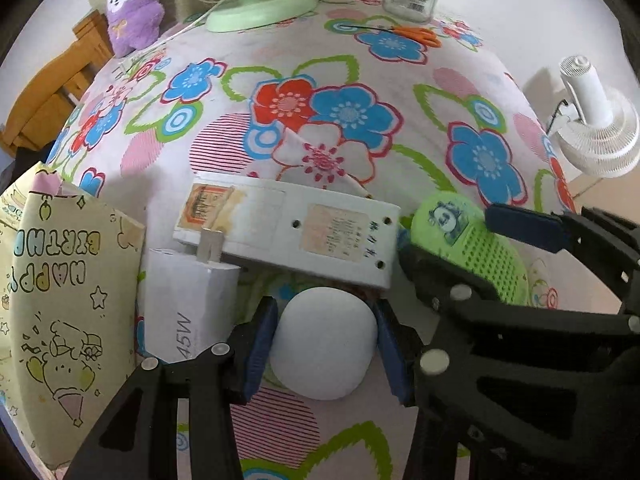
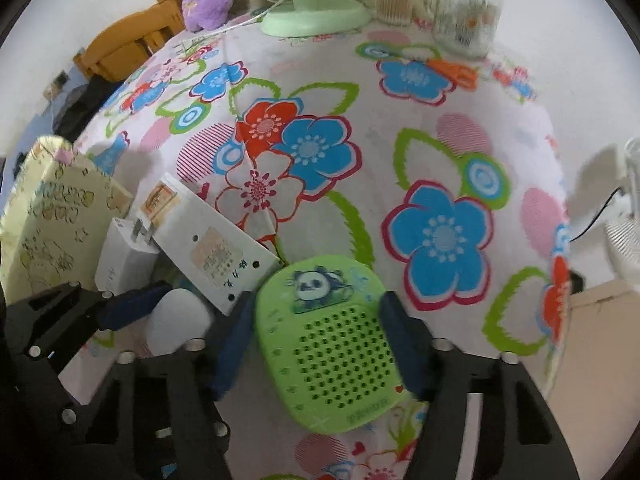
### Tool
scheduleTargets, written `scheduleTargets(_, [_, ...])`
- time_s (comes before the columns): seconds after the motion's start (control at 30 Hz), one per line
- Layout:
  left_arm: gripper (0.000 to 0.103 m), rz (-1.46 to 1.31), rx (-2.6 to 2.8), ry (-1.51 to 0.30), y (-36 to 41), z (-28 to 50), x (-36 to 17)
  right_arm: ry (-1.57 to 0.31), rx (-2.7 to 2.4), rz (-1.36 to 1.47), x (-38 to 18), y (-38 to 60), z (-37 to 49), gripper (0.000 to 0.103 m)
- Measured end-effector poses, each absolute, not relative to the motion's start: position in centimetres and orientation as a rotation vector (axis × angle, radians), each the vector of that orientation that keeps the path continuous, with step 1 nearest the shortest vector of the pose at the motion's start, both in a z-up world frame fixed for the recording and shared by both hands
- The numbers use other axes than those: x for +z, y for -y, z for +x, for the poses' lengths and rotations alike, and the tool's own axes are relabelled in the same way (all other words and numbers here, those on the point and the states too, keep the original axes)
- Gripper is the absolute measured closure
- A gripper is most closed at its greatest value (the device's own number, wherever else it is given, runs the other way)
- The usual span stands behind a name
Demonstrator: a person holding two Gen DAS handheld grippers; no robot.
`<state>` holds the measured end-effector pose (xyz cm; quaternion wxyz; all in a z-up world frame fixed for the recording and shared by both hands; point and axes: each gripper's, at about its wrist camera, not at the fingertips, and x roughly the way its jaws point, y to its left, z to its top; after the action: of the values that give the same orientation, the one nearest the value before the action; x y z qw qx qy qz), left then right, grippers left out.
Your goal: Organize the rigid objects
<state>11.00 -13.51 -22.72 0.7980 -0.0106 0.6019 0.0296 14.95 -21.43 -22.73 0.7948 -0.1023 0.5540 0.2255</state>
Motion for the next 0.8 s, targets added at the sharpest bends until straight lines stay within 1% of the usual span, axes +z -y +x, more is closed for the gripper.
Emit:
scheduleTargets(0.1, [0.052,-0.003,0.051,-1.286,14.0,10.6,-22.7,-1.181,0.46,-0.224,-22.8,21.8,14.5,0.038])
scheduleTargets(0.17, [0.052,0.001,0.046,-1.283,14.0,10.4,-22.6,-1.189,0.437,-0.205,-22.9,22.3,14.4,0.031])
scheduleTargets(0.2, [0.052,0.007,0.043,-1.281,14.1,10.3,-22.6,-1.204,0.417,-0.188,-23.2,22.8,14.5,0.024])
scheduleTargets(0.23, [0.052,0.012,0.043,-1.277,14.1,10.2,-22.6,-1.219,0.404,-0.171,-23.4,23.3,14.7,0.018])
scheduleTargets(0.43, [0.052,0.023,0.042,-1.273,14.4,10.2,-22.6,-1.248,0.425,-0.145,-24.3,24.3,15.2,0.012])
scheduleTargets(0.6, [0.052,0.042,0.044,-1.272,14.6,10.2,-22.6,-1.253,0.424,-0.158,-24.4,24.1,15.1,0.011])
scheduleTargets(0.7, [0.052,0.043,0.035,-1.276,14.8,10.0,-22.6,-1.259,0.414,-0.191,-24.2,24.0,14.9,0.018])
scheduleTargets(0.8, [0.052,0.037,0.03,-1.278,15.0,9.8,-22.6,-1.269,0.407,-0.191,-24.2,24.2,14.8,0.02])
